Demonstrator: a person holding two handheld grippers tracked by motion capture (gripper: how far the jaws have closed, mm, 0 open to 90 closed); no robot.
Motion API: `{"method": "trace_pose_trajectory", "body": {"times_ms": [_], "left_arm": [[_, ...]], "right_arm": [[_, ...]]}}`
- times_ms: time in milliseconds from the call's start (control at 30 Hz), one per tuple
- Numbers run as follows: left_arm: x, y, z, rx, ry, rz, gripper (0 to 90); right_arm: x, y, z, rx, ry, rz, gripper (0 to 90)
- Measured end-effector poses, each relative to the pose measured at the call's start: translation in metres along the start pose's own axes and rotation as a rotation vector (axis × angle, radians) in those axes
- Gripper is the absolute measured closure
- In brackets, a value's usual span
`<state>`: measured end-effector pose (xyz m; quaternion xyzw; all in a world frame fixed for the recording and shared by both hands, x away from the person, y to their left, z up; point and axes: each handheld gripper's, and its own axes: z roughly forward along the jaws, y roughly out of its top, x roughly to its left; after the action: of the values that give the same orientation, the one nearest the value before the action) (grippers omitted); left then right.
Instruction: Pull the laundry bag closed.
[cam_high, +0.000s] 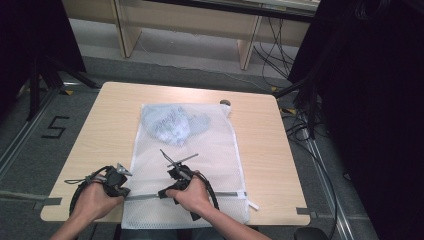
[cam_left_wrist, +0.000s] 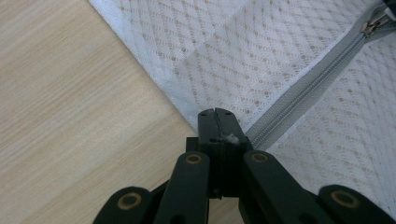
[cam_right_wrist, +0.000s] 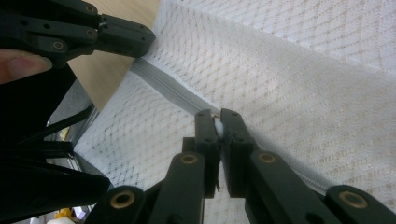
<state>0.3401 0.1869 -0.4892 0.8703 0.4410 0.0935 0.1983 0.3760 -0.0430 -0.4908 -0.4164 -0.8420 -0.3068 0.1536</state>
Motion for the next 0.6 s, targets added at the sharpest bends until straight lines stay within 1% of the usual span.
{"method": "trace_pose_trajectory", "body": {"times_ms": [33, 100, 133, 167, 200, 233, 267, 300, 333, 367, 400, 433, 467, 500, 533, 567, 600], "left_arm": [[0.0, 0.0, 0.0, 0.0, 0.0, -0.001, 90.0], [0.0, 0.0, 0.0, 0.0, -0.002, -0.001, 90.0], [0.0, 0.0, 0.0, 0.001, -0.002, 0.0, 90.0], [0.0, 0.0, 0.0, 0.001, -0.002, -0.001, 90.0], [0.0, 0.0, 0.0, 0.002, -0.002, -0.001, 90.0], [0.0, 0.0, 0.0, 0.002, -0.002, -0.001, 90.0], [0.0, 0.0, 0.0, 0.002, -0.002, -0.001, 90.0], [0.0, 0.0, 0.0, 0.003, -0.001, -0.001, 90.0], [0.0, 0.0, 0.0, 0.003, -0.003, -0.002, 90.0], [0.001, 0.0, 0.0, 0.003, -0.004, 0.001, 90.0], [0.0, 0.0, 0.0, 0.003, -0.003, -0.001, 90.0], [0.0, 0.0, 0.0, 0.003, -0.003, -0.001, 90.0], [0.0, 0.0, 0.0, 0.003, -0.003, -0.002, 90.0], [0.0, 0.0, 0.0, 0.004, -0.002, -0.001, 90.0], [0.0, 0.0, 0.0, 0.004, -0.001, -0.001, 90.0], [0.0, 0.0, 0.0, 0.004, -0.002, -0.002, 90.0], [0.0, 0.0, 0.0, 0.002, -0.002, -0.001, 90.0]], "right_arm": [[0.003, -0.001, -0.002, 0.012, -0.008, 0.045, 87.1], [0.003, -0.001, -0.002, 0.012, -0.01, 0.041, 87.1], [0.001, -0.002, -0.002, 0.009, -0.013, 0.025, 87.2], [0.002, -0.002, -0.003, 0.003, -0.011, 0.032, 87.2], [-0.001, -0.004, -0.002, 0.002, -0.036, 0.006, 87.2], [-0.003, -0.005, -0.003, -0.001, -0.037, -0.003, 87.2], [-0.004, -0.006, -0.003, -0.001, -0.041, 0.0, 87.2], [-0.005, -0.006, -0.004, 0.001, -0.038, -0.007, 87.2], [-0.006, -0.007, -0.005, -0.003, -0.031, 0.004, 87.2], [-0.009, -0.009, -0.007, 0.001, -0.037, -0.007, 87.2], [-0.009, -0.009, -0.007, 0.001, -0.037, -0.007, 87.2], [-0.009, -0.01, -0.007, -0.008, -0.042, 0.007, 87.1], [-0.01, -0.011, -0.009, 0.011, -0.048, 0.009, 87.2], [-0.01, -0.011, -0.01, -0.005, -0.045, 0.008, 87.1], [-0.011, -0.012, -0.01, -0.006, -0.049, -0.003, 87.1], [-0.011, -0.013, -0.011, -0.017, -0.029, 0.005, 87.1], [-0.011, -0.013, -0.011, -0.017, -0.029, 0.005, 87.1]]}}
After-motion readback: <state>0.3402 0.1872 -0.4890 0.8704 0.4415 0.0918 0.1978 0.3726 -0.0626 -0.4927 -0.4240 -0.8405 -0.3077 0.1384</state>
